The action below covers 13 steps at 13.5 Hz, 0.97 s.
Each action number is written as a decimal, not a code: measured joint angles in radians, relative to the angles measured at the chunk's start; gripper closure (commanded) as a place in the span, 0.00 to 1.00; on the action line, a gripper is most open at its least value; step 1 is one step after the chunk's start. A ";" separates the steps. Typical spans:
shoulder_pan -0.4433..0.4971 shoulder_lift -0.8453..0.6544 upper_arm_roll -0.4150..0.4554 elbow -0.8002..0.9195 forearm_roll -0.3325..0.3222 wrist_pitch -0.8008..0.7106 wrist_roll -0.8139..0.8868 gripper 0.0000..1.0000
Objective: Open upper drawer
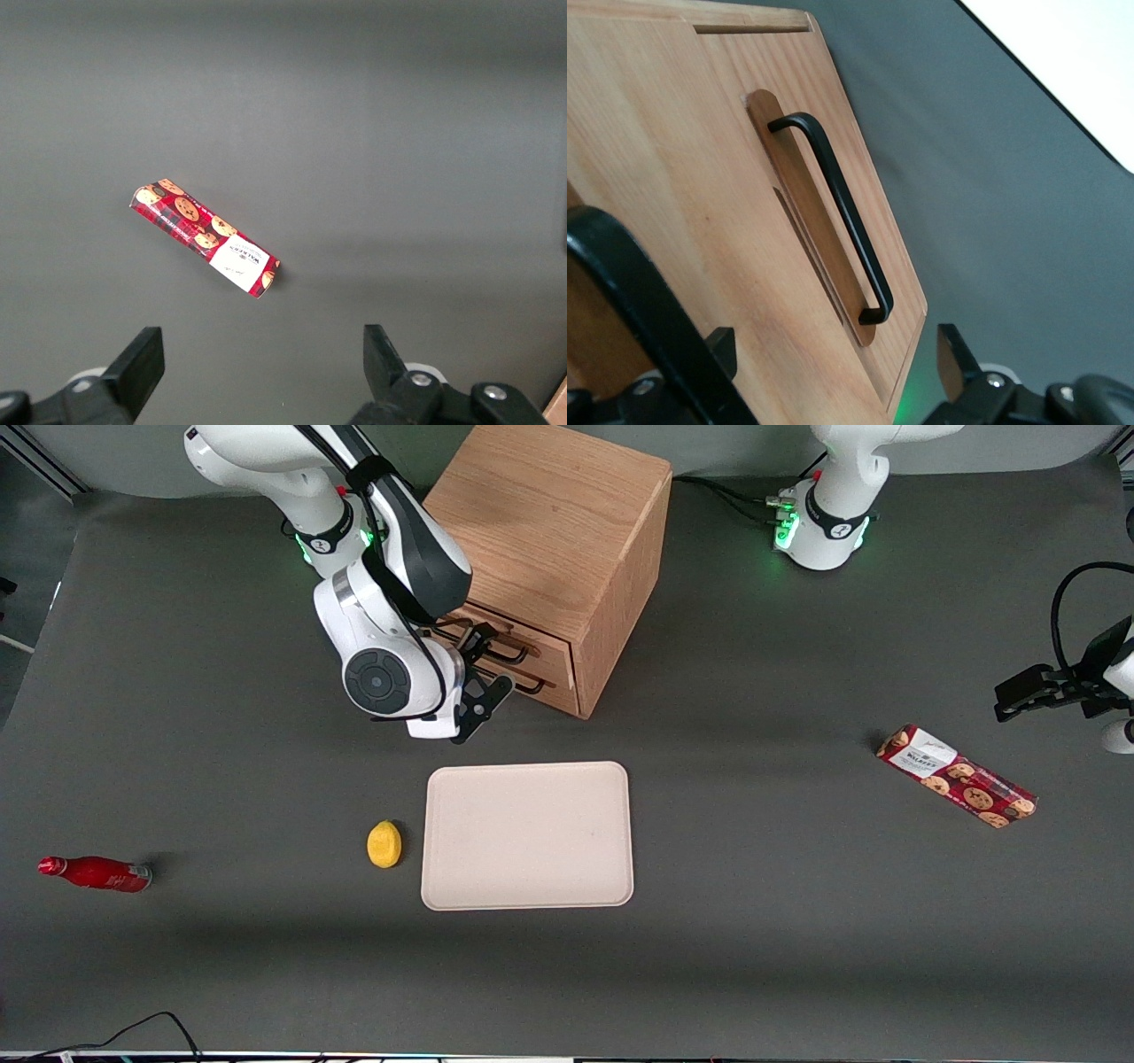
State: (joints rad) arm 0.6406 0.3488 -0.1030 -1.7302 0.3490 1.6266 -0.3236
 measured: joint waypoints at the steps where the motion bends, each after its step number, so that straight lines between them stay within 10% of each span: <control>1: 0.000 0.000 0.000 0.000 0.000 0.001 0.000 0.00; 13: -0.066 0.030 0.012 0.035 -0.001 0.027 -0.049 0.00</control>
State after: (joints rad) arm 0.5748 0.3786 -0.0914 -1.6948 0.3482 1.6541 -0.3725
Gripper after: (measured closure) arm 0.000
